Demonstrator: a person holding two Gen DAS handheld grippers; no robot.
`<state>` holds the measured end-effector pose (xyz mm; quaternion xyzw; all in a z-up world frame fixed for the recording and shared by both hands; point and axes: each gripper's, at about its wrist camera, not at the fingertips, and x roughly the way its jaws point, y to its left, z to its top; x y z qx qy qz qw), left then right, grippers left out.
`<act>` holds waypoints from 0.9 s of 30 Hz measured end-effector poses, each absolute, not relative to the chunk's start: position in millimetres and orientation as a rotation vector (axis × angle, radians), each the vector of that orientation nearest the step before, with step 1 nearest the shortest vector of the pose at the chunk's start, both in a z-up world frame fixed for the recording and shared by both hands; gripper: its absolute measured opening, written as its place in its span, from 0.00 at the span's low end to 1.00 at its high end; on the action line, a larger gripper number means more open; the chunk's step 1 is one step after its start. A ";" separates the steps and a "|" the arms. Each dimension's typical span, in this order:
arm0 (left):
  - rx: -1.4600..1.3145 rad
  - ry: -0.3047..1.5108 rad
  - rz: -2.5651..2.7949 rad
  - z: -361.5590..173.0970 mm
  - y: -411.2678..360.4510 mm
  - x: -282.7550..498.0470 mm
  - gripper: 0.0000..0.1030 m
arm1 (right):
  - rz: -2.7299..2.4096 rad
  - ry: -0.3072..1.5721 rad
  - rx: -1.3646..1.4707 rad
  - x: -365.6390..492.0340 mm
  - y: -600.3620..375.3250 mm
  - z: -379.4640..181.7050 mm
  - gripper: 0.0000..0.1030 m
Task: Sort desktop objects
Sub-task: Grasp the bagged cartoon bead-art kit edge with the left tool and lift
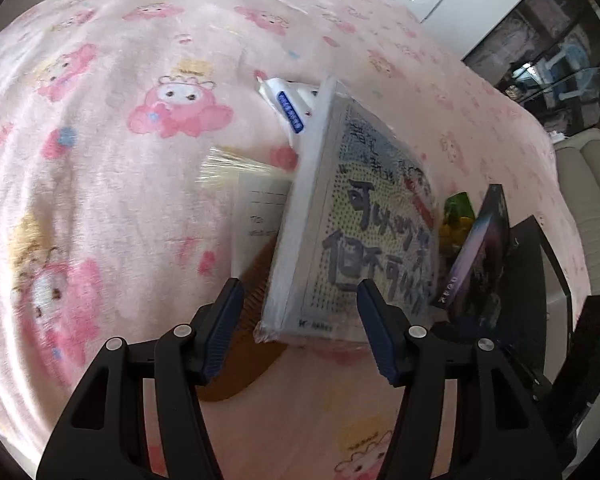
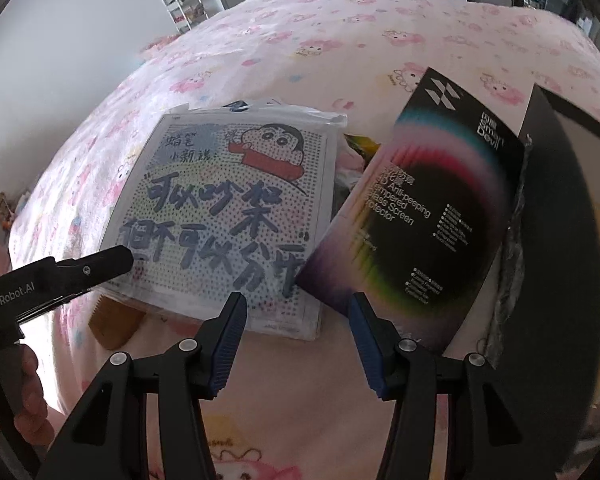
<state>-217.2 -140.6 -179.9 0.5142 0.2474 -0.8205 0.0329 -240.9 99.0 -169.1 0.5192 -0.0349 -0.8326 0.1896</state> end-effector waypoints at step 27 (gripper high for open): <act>1.606 0.613 -2.530 -180.8 -128.2 -218.5 0.52 | -2.278 -0.240 1.446 -220.5 122.8 -163.4 0.68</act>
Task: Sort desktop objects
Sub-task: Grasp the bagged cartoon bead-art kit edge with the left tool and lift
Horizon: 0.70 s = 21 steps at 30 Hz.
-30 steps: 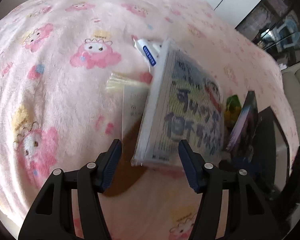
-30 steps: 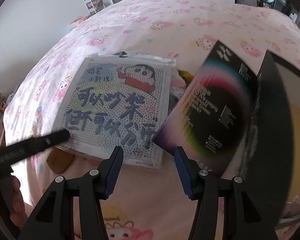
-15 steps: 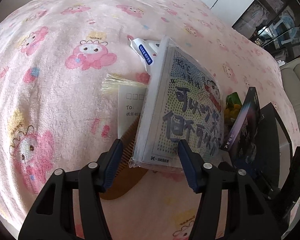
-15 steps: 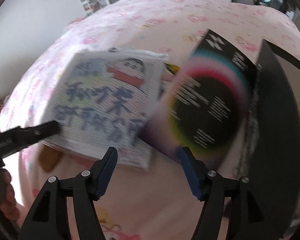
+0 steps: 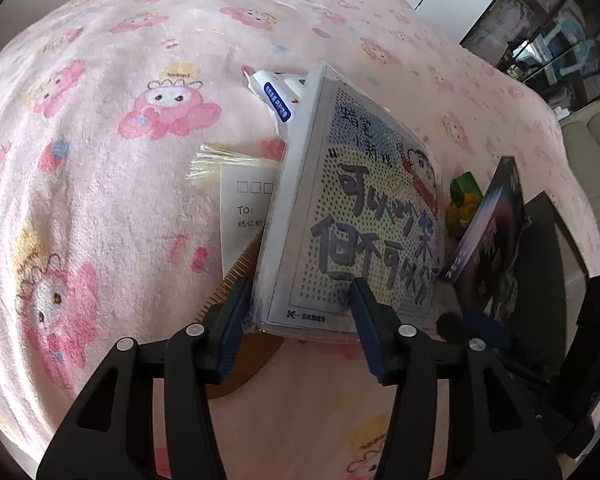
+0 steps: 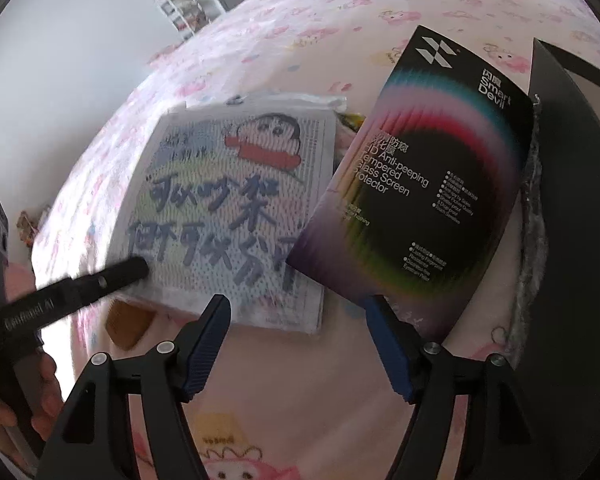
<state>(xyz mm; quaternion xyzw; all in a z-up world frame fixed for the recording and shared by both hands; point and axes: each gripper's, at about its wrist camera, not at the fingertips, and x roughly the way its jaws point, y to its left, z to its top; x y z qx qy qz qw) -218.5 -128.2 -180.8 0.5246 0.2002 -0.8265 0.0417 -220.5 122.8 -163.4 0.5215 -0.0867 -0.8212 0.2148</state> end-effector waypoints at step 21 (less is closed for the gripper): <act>1.538 0.437 -2.559 -176.7 -118.7 -233.7 0.56 | -2.200 -0.385 1.494 -206.4 135.6 -161.8 0.56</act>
